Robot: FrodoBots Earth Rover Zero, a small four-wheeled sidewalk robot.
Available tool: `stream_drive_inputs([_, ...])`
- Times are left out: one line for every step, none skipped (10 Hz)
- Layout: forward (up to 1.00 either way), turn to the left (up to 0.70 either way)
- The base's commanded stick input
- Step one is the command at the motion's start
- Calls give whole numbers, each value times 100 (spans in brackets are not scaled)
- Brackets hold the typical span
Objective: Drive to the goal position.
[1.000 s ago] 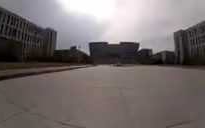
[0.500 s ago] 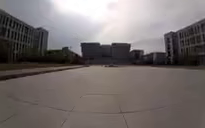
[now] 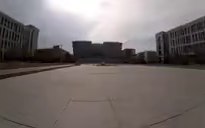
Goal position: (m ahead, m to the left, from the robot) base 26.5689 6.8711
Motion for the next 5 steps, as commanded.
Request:
stream_drive_inputs([100,0])
stream_drive_inputs([100,0])
stream_drive_inputs([100,0])
stream_drive_inputs([100,25])
stream_drive_inputs([100,27])
